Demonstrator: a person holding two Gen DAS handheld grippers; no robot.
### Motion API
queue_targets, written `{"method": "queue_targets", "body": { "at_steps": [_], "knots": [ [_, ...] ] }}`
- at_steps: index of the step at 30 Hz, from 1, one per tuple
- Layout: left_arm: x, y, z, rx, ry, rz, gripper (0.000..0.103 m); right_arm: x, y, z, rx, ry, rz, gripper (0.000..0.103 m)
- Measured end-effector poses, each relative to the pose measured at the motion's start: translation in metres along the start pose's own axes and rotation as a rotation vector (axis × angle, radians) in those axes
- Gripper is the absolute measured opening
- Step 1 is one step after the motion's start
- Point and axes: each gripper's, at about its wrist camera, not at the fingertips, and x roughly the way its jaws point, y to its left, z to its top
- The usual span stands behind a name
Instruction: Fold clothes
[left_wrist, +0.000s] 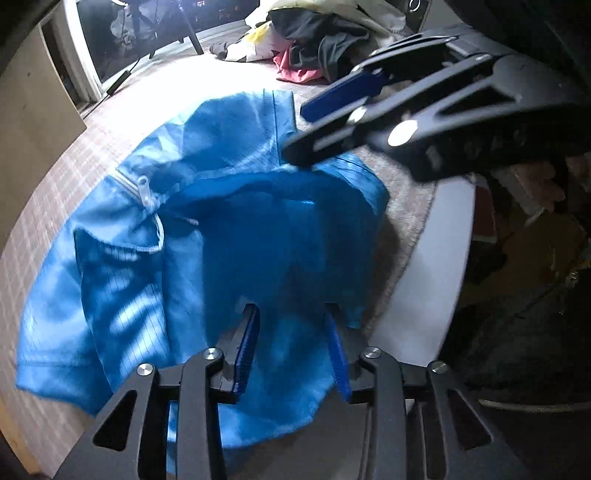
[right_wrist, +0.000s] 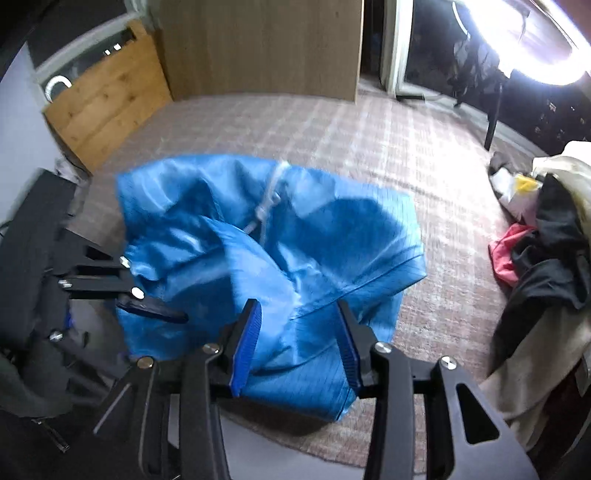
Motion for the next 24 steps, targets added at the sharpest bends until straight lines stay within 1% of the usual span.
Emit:
{"method": "queue_targets", "body": {
  "at_steps": [1, 2, 3, 6, 9, 10, 12, 13, 14, 18, 20, 24],
  "knots": [
    [0.005, 0.001, 0.001, 0.007, 0.004, -0.001, 0.029, 0.004, -0.001, 0.001, 0.005, 0.012, 0.006, 0.040],
    [0.010, 0.001, 0.003, 0.013, 0.008, -0.002, 0.021, 0.006, -0.003, 0.001, 0.011, 0.021, 0.013, 0.040],
    [0.012, 0.003, 0.004, 0.014, 0.007, -0.006, 0.002, 0.008, -0.005, 0.001, 0.018, 0.030, 0.019, 0.040],
    [0.008, 0.009, 0.002, -0.011, -0.024, -0.028, 0.001, 0.009, -0.003, 0.006, 0.001, 0.040, 0.023, 0.040],
    [-0.010, 0.015, 0.000, -0.037, -0.076, -0.027, 0.001, 0.005, 0.012, 0.013, -0.064, 0.038, 0.024, 0.040],
    [-0.014, 0.016, -0.001, -0.044, -0.089, -0.027, 0.001, 0.004, 0.017, 0.015, -0.084, 0.040, 0.020, 0.041],
    [-0.020, 0.019, -0.003, -0.066, -0.114, -0.025, 0.001, 0.005, 0.023, 0.019, -0.112, 0.044, -0.005, 0.050],
    [-0.022, 0.020, -0.004, -0.075, -0.123, -0.024, 0.001, 0.006, 0.026, 0.022, -0.125, 0.050, -0.020, 0.050],
    [-0.021, 0.020, -0.006, -0.081, -0.126, -0.023, 0.001, 0.006, 0.028, 0.025, -0.135, 0.058, -0.018, 0.050],
    [-0.021, 0.020, -0.017, -0.102, -0.155, -0.033, 0.001, -0.004, 0.033, 0.030, -0.171, 0.086, 0.042, 0.050],
    [-0.022, 0.022, -0.023, -0.135, -0.179, -0.049, 0.001, -0.005, 0.037, 0.030, -0.203, 0.111, 0.043, 0.050],
    [-0.019, 0.024, -0.034, -0.198, -0.224, -0.084, 0.001, 0.011, 0.037, 0.032, -0.234, 0.156, -0.001, 0.050]
  ]
}}
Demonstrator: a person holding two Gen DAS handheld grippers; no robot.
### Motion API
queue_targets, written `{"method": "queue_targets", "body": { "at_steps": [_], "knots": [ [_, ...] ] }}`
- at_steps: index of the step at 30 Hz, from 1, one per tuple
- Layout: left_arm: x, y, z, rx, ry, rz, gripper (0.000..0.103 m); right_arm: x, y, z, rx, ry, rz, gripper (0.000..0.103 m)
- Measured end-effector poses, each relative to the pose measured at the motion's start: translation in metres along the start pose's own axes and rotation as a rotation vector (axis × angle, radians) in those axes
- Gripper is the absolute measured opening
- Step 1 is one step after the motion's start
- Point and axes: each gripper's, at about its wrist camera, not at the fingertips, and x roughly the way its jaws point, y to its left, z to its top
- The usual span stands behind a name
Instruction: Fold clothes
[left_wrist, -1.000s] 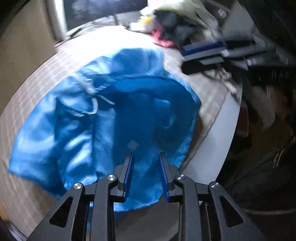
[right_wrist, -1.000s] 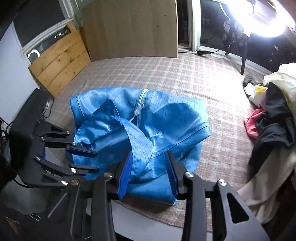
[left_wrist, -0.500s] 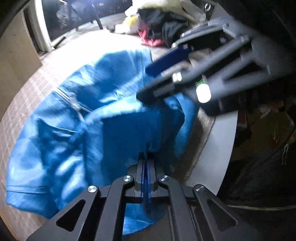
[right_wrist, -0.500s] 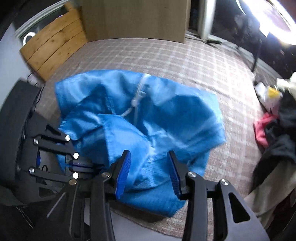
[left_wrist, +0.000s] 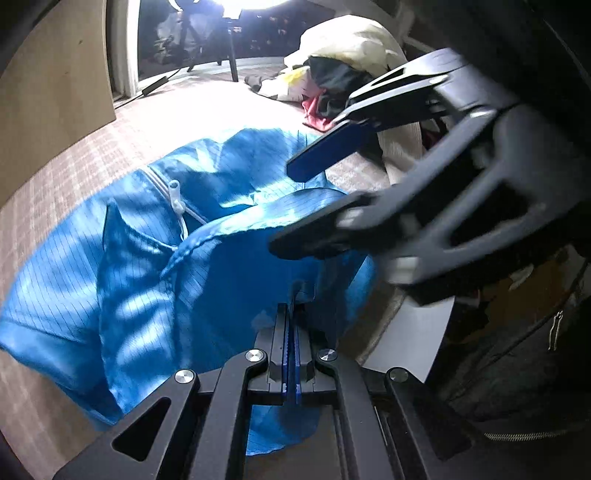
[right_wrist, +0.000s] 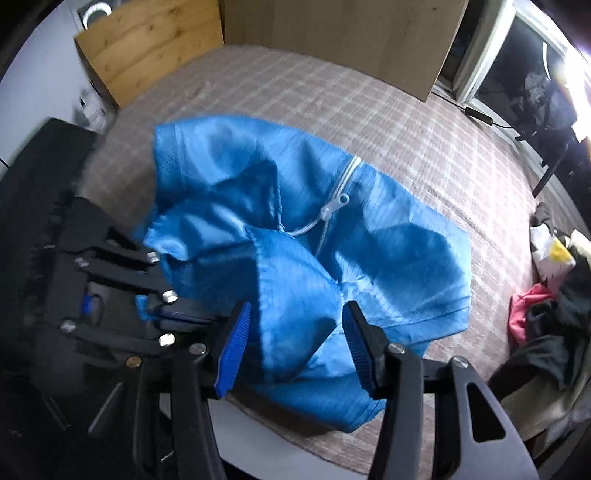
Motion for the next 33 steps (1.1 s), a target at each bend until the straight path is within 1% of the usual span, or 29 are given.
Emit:
{"method": "queue_targets", "body": {
  "at_steps": [2, 3, 4, 5, 6, 7, 8, 9, 12, 14, 16, 17, 19, 20, 22, 23, 26, 28, 29, 30, 32, 33],
  "knots": [
    [0.001, 0.000, -0.002, -0.007, -0.014, 0.002, 0.001, 0.009, -0.001, 0.003, -0.012, 0.025, -0.022, 0.050],
    [-0.001, -0.001, -0.001, -0.007, -0.029, 0.012, 0.001, 0.014, -0.001, 0.004, -0.018, 0.038, -0.033, 0.043],
    [-0.003, -0.001, 0.000, -0.007, -0.045, 0.021, 0.001, 0.018, -0.001, 0.005, -0.024, 0.050, -0.045, 0.033],
    [-0.006, -0.001, 0.002, -0.007, -0.061, 0.029, 0.001, 0.023, -0.002, 0.007, -0.030, 0.063, -0.056, 0.013],
    [-0.008, -0.002, 0.004, -0.007, -0.077, 0.038, 0.001, 0.021, -0.011, 0.004, 0.012, 0.051, -0.027, 0.006],
    [-0.011, -0.001, 0.004, -0.010, -0.094, 0.048, 0.001, 0.016, -0.025, 0.000, 0.084, 0.024, 0.027, 0.006],
    [-0.016, 0.000, 0.004, -0.016, -0.114, 0.061, 0.001, 0.010, -0.039, -0.005, 0.156, -0.004, 0.081, 0.005],
    [-0.020, 0.001, 0.003, -0.023, -0.133, 0.071, 0.001, 0.008, -0.056, -0.015, 0.252, -0.041, 0.160, 0.004],
    [-0.028, 0.004, 0.003, -0.044, -0.167, 0.092, 0.001, 0.006, -0.110, -0.055, 0.586, -0.171, 0.449, 0.003],
    [-0.029, 0.002, 0.001, -0.041, -0.177, 0.101, 0.001, 0.016, -0.124, -0.080, 0.723, -0.214, 0.573, 0.003],
    [-0.030, 0.000, -0.003, -0.043, -0.182, 0.107, 0.001, 0.025, -0.129, -0.103, 0.840, -0.287, 0.707, 0.003],
    [-0.032, 0.000, -0.005, -0.049, -0.182, 0.108, 0.001, 0.031, -0.133, -0.114, 0.907, -0.347, 0.808, 0.003],
    [-0.030, -0.001, -0.009, -0.054, -0.175, 0.110, 0.001, 0.047, -0.141, -0.133, 1.044, -0.476, 1.058, 0.003],
    [-0.028, -0.001, -0.011, -0.055, -0.170, 0.111, 0.001, 0.057, -0.144, -0.139, 1.106, -0.508, 1.128, 0.003],
    [-0.026, -0.004, -0.012, -0.039, -0.150, 0.123, 0.000, 0.075, -0.147, -0.147, 1.192, -0.510, 1.188, 0.003],
    [-0.025, -0.006, -0.012, -0.025, -0.139, 0.128, 0.000, 0.075, -0.147, -0.145, 1.172, -0.479, 1.135, 0.003],
    [-0.023, -0.009, -0.013, 0.003, -0.113, 0.122, 0.000, 0.054, -0.143, -0.129, 0.986, -0.345, 0.829, 0.006],
    [-0.022, -0.010, -0.013, 0.015, -0.101, 0.112, 0.000, 0.024, -0.133, -0.107, 0.775, -0.276, 0.576, 0.011],
    [-0.022, -0.012, -0.013, 0.024, -0.098, 0.109, 0.000, 0.014, -0.129, -0.095, 0.681, -0.249, 0.474, 0.020],
    [-0.022, -0.014, -0.013, 0.036, -0.095, 0.108, 0.000, 0.004, -0.124, -0.083, 0.592, -0.230, 0.384, 0.022],
    [-0.021, -0.018, -0.013, 0.055, -0.091, 0.113, 0.000, -0.010, -0.113, -0.055, 0.422, -0.202, 0.259, 0.024],
    [-0.020, -0.020, -0.012, 0.063, -0.088, 0.115, 0.000, -0.014, -0.108, -0.044, 0.353, -0.189, 0.225, 0.025]
  ]
}}
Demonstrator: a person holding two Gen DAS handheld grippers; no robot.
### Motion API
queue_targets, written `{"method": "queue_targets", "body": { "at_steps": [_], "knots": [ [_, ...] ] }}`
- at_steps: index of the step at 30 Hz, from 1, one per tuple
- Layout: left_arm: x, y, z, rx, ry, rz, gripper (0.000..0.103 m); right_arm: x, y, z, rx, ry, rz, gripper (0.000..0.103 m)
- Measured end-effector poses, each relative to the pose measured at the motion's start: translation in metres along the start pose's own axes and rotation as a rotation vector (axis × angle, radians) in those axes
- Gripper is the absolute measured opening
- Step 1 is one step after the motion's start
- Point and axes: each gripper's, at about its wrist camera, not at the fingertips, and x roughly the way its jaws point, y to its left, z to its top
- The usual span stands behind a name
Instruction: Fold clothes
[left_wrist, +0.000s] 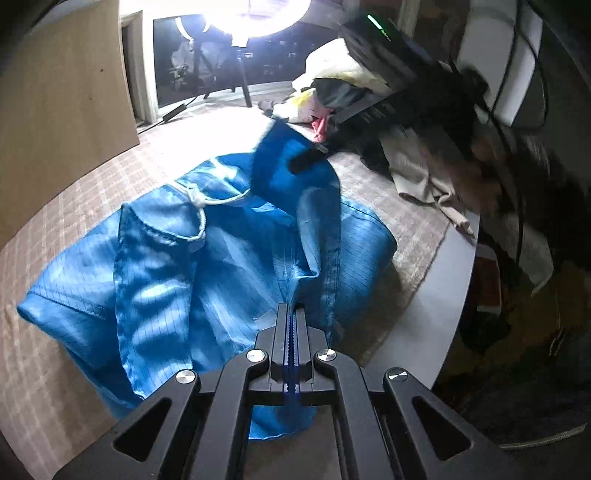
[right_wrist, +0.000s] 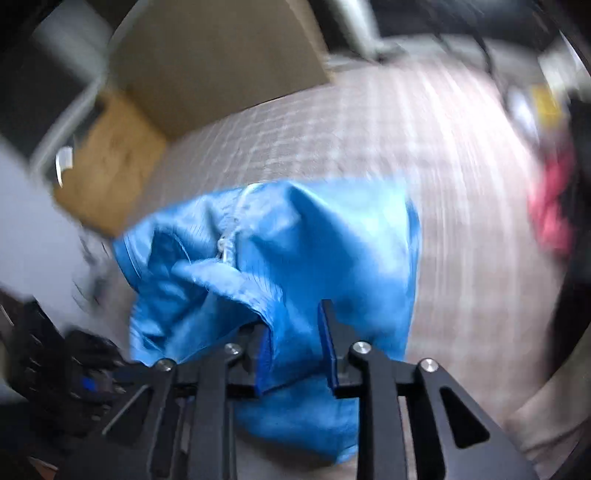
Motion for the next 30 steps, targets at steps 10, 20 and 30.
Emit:
{"method": "queue_targets", "body": {
  "at_steps": [10, 20, 30],
  "knots": [
    [-0.001, 0.000, -0.011, 0.000, -0.008, 0.043, 0.000, 0.036, -0.069, -0.011, 0.523, 0.078, 0.684, 0.002],
    [-0.006, -0.005, -0.017, -0.111, 0.034, -0.005, 0.003, 0.022, -0.109, -0.041, 0.592, 0.041, 0.427, 0.009],
    [-0.075, 0.069, -0.021, -0.367, 0.065, 0.058, 0.003, -0.089, -0.025, -0.035, 0.220, -0.044, 0.108, 0.034]
  ]
}}
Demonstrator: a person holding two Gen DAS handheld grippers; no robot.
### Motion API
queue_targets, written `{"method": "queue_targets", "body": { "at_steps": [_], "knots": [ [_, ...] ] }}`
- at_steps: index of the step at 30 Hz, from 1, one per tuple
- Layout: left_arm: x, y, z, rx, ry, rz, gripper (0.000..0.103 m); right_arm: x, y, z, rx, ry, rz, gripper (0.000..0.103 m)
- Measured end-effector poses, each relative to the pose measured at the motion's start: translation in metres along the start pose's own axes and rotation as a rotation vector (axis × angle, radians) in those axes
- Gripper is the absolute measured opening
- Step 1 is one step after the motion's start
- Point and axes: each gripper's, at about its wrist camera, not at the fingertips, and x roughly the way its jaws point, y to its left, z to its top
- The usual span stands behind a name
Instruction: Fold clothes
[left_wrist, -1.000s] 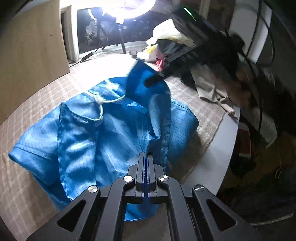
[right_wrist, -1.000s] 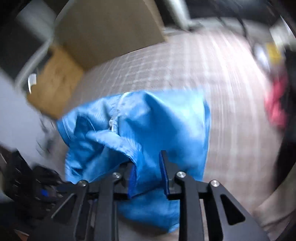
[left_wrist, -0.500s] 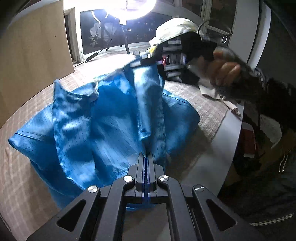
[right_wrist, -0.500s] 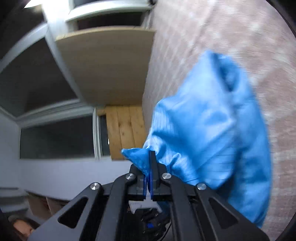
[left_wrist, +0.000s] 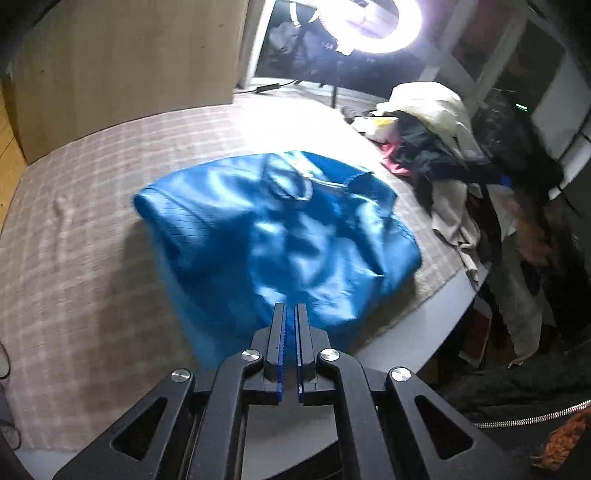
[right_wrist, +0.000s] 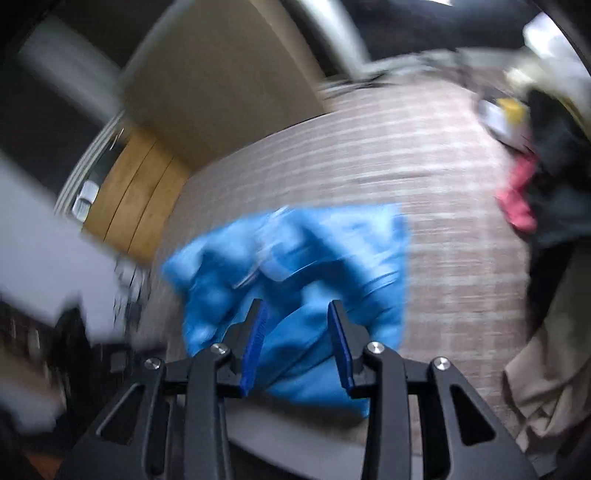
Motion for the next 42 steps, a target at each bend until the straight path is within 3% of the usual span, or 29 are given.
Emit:
{"method": "queue_targets", "body": {
  "at_steps": [4, 14, 17, 19, 20, 21, 22, 28, 32, 34, 36, 42],
  "knots": [
    [0.012, -0.003, 0.011, 0.014, 0.053, 0.041, 0.008, 0.025, 0.014, -0.007, 0.034, 0.102, -0.030, 0.034],
    [0.061, 0.023, 0.017, -0.098, 0.214, 0.006, 0.013, 0.086, 0.049, -0.024, 0.120, 0.358, -0.105, 0.035],
    [0.066, 0.025, 0.015, -0.089, 0.224, -0.023, 0.010, 0.103, 0.057, -0.029, 0.149, 0.426, -0.124, 0.035],
    [0.065, 0.025, 0.013, -0.074, 0.209, -0.050, 0.000, 0.110, 0.051, -0.032, 0.182, 0.449, -0.113, 0.034],
    [0.064, 0.025, 0.013, -0.069, 0.200, -0.064, 0.000, 0.113, 0.048, -0.033, 0.187, 0.453, -0.099, 0.028],
    [0.062, 0.027, 0.014, -0.070, 0.187, -0.079, 0.000, 0.114, 0.046, -0.035, 0.192, 0.451, -0.079, 0.011],
    [0.059, 0.028, 0.015, -0.071, 0.176, -0.098, 0.000, 0.112, 0.043, -0.036, 0.198, 0.442, -0.062, 0.005],
    [0.039, 0.054, 0.013, -0.136, 0.116, -0.104, 0.000, 0.072, 0.020, -0.033, 0.289, 0.291, 0.003, 0.002],
    [0.031, 0.056, 0.018, -0.194, 0.168, -0.094, 0.002, 0.064, 0.014, -0.036, 0.312, 0.252, 0.010, 0.002],
    [0.033, 0.047, 0.024, -0.193, 0.180, -0.089, 0.020, 0.067, 0.024, -0.041, 0.282, 0.252, 0.009, 0.002],
    [0.043, 0.041, 0.028, -0.198, 0.207, -0.068, 0.028, 0.081, 0.031, -0.042, 0.248, 0.254, 0.012, 0.002],
    [0.081, 0.030, 0.035, -0.224, 0.302, 0.011, 0.028, 0.089, 0.041, -0.036, 0.173, 0.241, 0.001, 0.002]
  ]
}}
